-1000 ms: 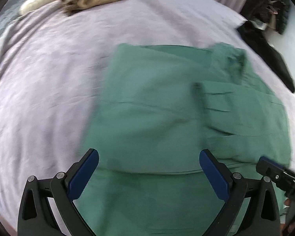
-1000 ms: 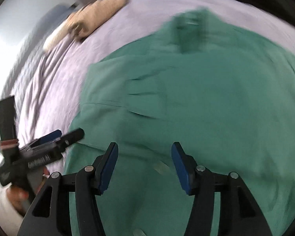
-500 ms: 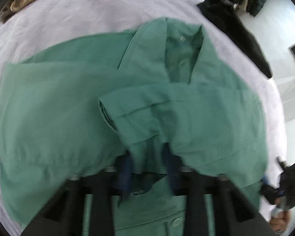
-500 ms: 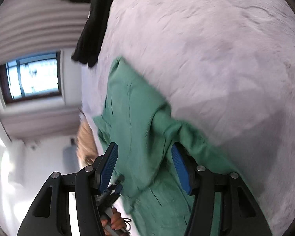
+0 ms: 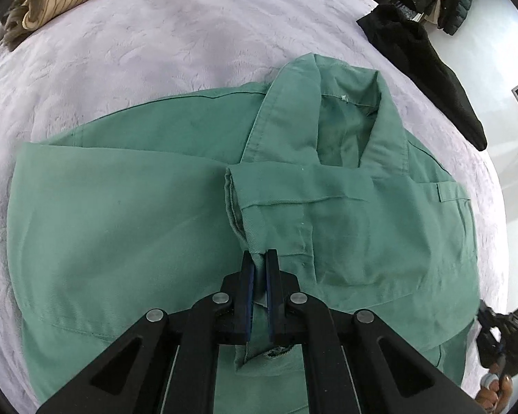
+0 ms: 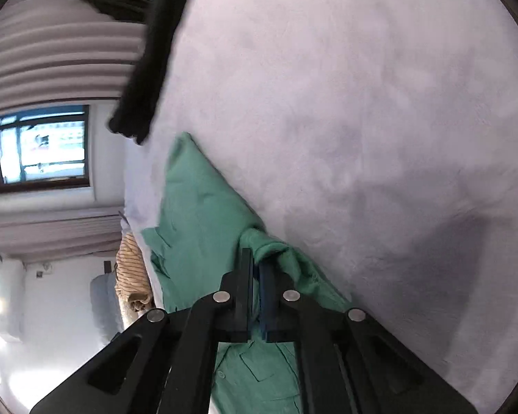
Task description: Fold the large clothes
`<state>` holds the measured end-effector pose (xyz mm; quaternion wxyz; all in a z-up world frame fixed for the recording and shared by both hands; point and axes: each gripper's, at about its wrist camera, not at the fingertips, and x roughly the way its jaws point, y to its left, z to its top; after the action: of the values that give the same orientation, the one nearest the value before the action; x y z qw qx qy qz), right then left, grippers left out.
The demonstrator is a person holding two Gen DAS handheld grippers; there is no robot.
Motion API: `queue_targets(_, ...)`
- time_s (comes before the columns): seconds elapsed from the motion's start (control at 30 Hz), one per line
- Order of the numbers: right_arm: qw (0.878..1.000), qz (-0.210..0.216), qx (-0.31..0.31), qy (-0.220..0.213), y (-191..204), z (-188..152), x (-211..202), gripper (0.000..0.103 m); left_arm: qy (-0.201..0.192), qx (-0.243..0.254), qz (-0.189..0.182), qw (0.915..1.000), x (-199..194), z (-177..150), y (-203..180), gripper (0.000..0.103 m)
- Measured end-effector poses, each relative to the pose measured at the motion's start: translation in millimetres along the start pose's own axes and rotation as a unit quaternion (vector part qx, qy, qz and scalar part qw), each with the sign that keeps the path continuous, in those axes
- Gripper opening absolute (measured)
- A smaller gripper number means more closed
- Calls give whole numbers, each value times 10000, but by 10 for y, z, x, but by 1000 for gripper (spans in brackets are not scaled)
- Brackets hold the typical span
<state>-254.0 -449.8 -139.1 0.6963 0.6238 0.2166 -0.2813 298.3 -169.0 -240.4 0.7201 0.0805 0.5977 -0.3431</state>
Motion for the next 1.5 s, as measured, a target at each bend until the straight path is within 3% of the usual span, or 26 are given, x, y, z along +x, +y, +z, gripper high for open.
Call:
queue_targets(0.07, 9989, -372, -262, 63, -28, -31, -8, 2, -8, 74, 65, 10000, 41, -20, -17, 7)
queue_targets(0.17, 9961, -880, -73, 64, -309, -41, 16, 0, -3, 45, 107, 9999, 83, -67, -25, 7)
queue_targets(0.27, 9977, -504, 446, 86, -527, -30, -95, 0, -4, 70, 136, 9999, 34, -63, -43, 7)
queue_targets(0.47, 9926, -667, -971, 304, 70, 14, -296, 5, -245, 356, 207, 9989, -235, -127, -285, 7)
queue_targets(0.67, 9756, -688, -1974, 668, 735, 121, 122, 5, -494, 578, 189, 9969, -462, -145, -457, 7)
queue_targets(0.87, 9575, -1171, -2426, 1033, 863, 89, 742, 5, -109, 549, 623, 9965, -35, -134, -264, 7)
queue_targets(0.93, 9520, -1476, -2465, 1055, 749, 97, 878, 1, -33, 443, 581, 9973, 43, -171, -178, 14)
queue_targets(0.97, 9536, -1404, -2448, 1046, 709, 106, 880, 1, -97, 399, 642, 9971, 4, -199, -138, 15)
queue_targets(1.1, 9522, -1597, -2457, 865, 645, 143, 692, 1, -283, 494, 1393, 9886, -203, -264, 9, 15)
queue_targets(1.23, 9431, -1792, -2709, 717, 763, 142, 528, 7, -409, 436, 1160, 9915, -454, -255, 105, 15)
queue_targets(1.3, 9399, -1691, -2918, 531, 911, 172, 486, 25, -566, 496, 924, 9929, -535, -217, 7, 15)
queue_targets(1.4, 9429, -1468, -2955, 457, 1139, 290, 632, 25, -618, 562, 407, 9957, -530, -200, -196, 15)
queue_targets(1.5, 9456, -1362, -2921, 443, 1306, 401, 861, 25, -484, 700, 267, 9960, -390, -290, -405, 15)
